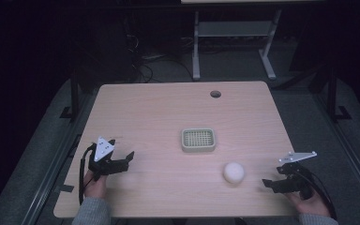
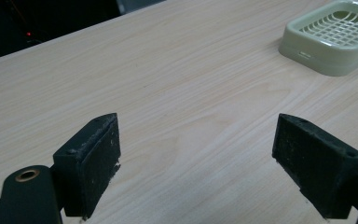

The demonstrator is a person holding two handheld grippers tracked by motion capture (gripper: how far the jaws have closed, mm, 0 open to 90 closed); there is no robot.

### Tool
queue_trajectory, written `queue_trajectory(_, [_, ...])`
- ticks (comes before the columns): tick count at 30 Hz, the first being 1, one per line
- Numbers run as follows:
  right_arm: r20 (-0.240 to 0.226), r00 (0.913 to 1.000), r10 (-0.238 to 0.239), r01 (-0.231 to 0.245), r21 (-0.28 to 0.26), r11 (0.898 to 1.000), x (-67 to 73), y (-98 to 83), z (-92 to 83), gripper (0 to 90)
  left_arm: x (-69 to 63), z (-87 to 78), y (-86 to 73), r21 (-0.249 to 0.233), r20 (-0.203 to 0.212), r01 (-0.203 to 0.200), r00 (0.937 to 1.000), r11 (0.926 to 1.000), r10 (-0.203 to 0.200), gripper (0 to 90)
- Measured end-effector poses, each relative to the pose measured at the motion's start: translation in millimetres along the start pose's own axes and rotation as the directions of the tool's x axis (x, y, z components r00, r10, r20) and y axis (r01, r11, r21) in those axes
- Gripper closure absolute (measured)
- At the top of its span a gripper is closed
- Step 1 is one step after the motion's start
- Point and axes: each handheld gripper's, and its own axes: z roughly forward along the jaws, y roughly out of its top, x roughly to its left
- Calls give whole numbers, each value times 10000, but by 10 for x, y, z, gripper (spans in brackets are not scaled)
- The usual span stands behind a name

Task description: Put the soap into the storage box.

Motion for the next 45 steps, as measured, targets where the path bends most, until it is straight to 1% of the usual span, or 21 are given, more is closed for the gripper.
queue_trajectory(4, [6, 10000, 13, -13, 43, 10000, 32, 22, -24, 210, 1, -4, -2, 20, 3, 10, 10000, 10000, -10, 149])
queue_trajectory(6, [-5, 9999, -108, 108, 89, 9999, 44, 37, -30, 210, 4, -10, -5, -13, 38, 7, 10000, 10000, -7, 149])
queue_trajectory(7, [-39, 10000, -83, 83, 104, 9999, 54, 47, -34, 210, 2, -14, -11, -21, 12, 14, 10000, 10000, -14, 148])
queue_trajectory(13, [-131, 9987, -483, 484, 137, 9987, 103, 175, -105, 210, 25, -24, -16, -34, -23, 86, 10000, 10000, -86, 148])
queue_trajectory(20, [-241, 9954, -923, 934, 516, 9943, 180, 318, -126, 210, 34, -28, -16, -44, -102, 79, 9999, 10000, -79, 149])
queue_trajectory(25, [-370, 9919, -1217, 1238, 607, 9905, 236, 423, -142, 209, 43, -30, -16, -55, -112, 76, 9999, 10000, -76, 149])
queue_trajectory(29, [-446, 9872, -1535, 1564, 720, 9851, 283, 498, -151, 209, 42, -33, -17, -103, -126, 112, 9999, 9999, -113, 148])
queue_trajectory(33, [-635, 9836, -1690, 1737, 784, 9817, 323, 562, -141, 209, 49, -36, -17, -89, -147, 148, 9998, 9999, -149, 148])
queue_trajectory(36, [-675, 9813, -1801, 1858, 921, 9783, 342, 603, -121, 209, 54, -40, -16, -89, -150, 157, 9998, 9998, -159, 149])
queue_trajectory(39, [-725, 9801, -1846, 1909, 931, 9772, 352, 627, -117, 209, 56, -40, -17, -96, -152, 176, 9997, 9998, -178, 148])
queue_trajectory(45, [-834, 9726, -2171, 2252, 1034, 9688, 412, 717, -94, 206, 56, -38, -17, -92, -112, 168, 9998, 9998, -169, 148])
